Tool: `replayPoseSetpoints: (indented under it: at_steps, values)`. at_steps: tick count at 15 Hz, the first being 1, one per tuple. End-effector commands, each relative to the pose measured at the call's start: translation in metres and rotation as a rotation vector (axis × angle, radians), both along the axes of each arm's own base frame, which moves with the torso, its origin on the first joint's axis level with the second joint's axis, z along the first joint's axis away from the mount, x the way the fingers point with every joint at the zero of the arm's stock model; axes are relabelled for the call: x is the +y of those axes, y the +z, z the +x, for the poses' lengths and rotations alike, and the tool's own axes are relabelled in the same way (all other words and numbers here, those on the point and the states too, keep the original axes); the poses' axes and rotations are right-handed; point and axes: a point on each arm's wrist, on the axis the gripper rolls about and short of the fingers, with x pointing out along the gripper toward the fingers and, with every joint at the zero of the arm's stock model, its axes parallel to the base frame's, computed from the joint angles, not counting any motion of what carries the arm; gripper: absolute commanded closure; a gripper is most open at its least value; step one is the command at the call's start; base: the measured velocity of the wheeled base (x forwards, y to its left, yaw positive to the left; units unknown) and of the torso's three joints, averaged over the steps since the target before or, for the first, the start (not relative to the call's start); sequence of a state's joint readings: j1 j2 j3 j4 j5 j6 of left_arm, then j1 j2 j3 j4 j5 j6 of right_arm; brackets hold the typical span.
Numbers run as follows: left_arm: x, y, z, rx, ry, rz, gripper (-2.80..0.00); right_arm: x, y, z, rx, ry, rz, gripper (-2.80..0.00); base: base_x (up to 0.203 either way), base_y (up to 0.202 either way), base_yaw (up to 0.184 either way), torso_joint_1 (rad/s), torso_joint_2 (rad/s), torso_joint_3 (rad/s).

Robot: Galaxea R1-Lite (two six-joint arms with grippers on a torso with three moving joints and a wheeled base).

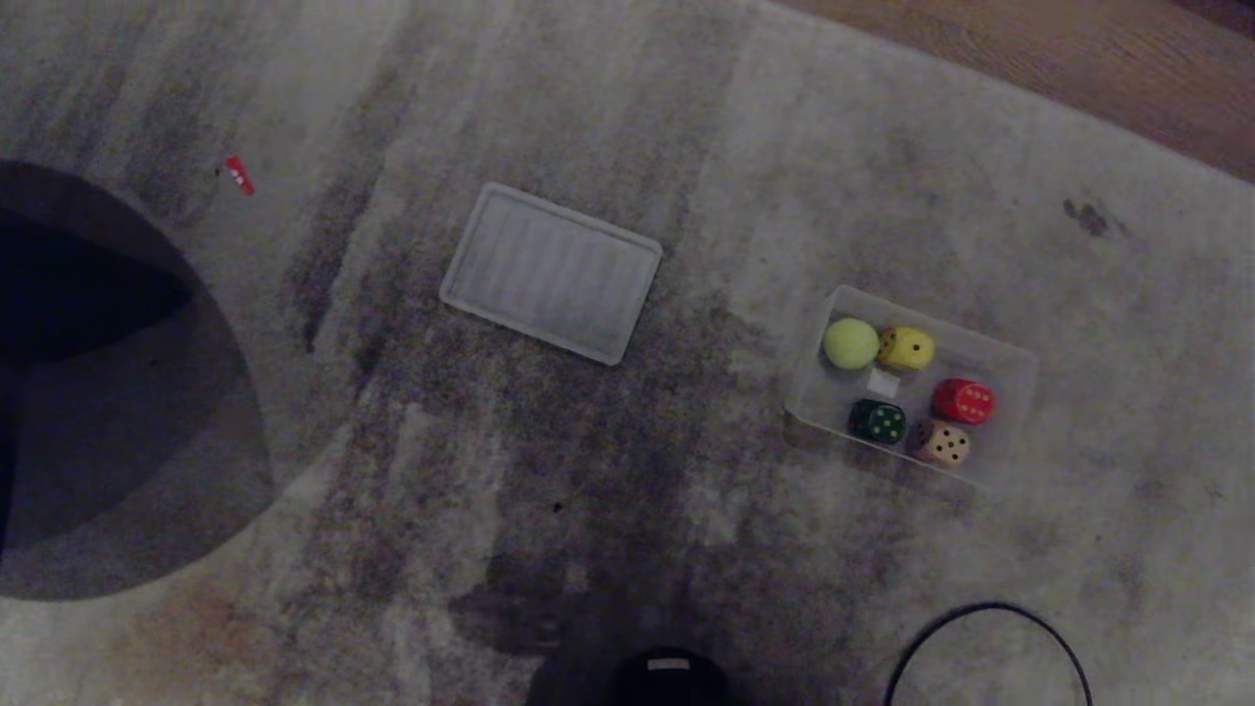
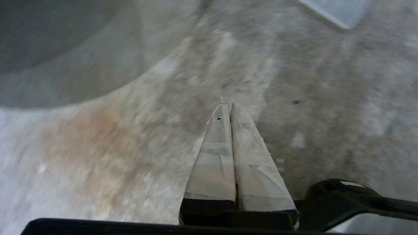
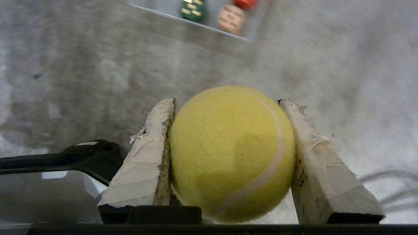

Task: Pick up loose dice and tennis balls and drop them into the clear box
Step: Put the ball in the box

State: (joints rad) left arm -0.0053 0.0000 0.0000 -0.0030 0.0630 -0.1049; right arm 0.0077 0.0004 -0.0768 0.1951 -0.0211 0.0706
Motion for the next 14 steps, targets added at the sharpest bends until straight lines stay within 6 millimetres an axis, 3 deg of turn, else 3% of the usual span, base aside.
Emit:
replayPoseSetpoints:
  at_steps: [1, 7, 14]
  values:
    - [0.0, -0.0004, 0.0002, 0.003, 0.001, -0.001, 0.0, 0.0, -0.0002, 0.0, 0.001, 0.0, 0.0, 0.0, 0.0, 0.002, -0.085, -0.002, 0.0, 0.002]
    - [0.0, -0.0004, 0.0002, 0.003, 0.001, -0.001, 0.0, 0.0, -0.0001, 0.0, 0.0, 0.0, 0.0, 0.0, 0.0, 0.0, 0.0, 0.0, 0.0, -0.005]
    - [0.0, -0.0004, 0.0002, 0.003, 0.001, -0.004, 0.0, 0.0, -0.0002, 0.0, 0.001, -0.001, 0.001, 0.0, 0.0, 0.0, 0.0, 0.004, 0.0, -0.172]
